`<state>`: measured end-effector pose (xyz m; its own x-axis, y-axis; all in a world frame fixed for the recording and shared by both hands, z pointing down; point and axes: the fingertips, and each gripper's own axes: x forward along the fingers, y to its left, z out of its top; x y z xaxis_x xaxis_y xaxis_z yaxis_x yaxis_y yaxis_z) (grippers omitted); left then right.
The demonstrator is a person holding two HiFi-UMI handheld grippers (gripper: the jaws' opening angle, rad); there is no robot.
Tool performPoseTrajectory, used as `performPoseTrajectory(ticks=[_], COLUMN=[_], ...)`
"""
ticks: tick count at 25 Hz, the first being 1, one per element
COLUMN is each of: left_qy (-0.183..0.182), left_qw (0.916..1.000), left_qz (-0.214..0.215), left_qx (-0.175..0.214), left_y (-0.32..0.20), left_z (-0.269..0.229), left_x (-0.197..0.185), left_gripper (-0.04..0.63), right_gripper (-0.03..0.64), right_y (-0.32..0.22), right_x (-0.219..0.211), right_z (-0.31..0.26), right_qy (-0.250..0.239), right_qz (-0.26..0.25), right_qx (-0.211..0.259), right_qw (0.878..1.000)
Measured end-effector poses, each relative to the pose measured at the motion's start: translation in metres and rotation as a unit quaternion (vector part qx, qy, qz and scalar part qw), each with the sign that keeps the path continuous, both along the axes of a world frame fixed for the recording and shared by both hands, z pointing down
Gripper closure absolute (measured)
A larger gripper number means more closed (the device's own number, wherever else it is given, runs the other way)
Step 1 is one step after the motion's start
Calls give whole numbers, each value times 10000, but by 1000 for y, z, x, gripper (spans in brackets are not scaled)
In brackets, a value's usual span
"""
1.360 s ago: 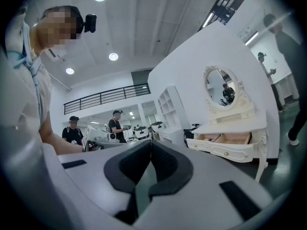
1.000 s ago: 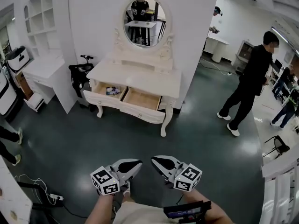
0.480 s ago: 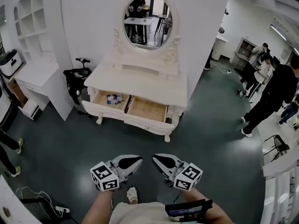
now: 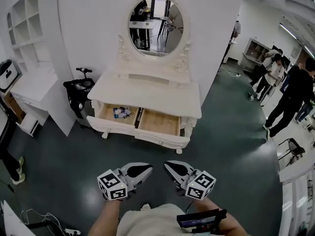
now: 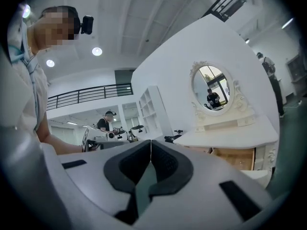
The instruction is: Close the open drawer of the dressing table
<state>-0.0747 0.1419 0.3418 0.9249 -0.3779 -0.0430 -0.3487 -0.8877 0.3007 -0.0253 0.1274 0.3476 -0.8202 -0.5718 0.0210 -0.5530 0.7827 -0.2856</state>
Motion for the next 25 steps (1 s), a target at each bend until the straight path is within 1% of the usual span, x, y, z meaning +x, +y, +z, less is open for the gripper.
performPoseTrajectory(ticks=[3, 9, 12, 17, 25], left_qy=[29, -41, -88, -78, -71], left_qw=[10000, 10000, 9999, 9996, 9991], left_qz=[14, 15, -40, -269, -307], left_qx=[-5, -46, -79, -102, -270], left_y=[-6, -23, -35, -62, -104], left_z=[3, 10, 15, 21, 40], left_x=[-2, -3, -8, -17, -21], left_gripper=[584, 584, 584, 584, 584], right_gripper=[601, 601, 601, 601, 601], right_y=[-9, -30, -48, -76, -117], right_x=[1, 1, -3, -11, -11], right_z=[6, 14, 23, 39, 68], right_qy=[-25, 7, 86, 344, 631], right_qz=[127, 244, 290, 245, 418], right_qx=[-100, -175, -237, -225, -382], right_qw=[9999, 9995, 9993, 9989, 9964])
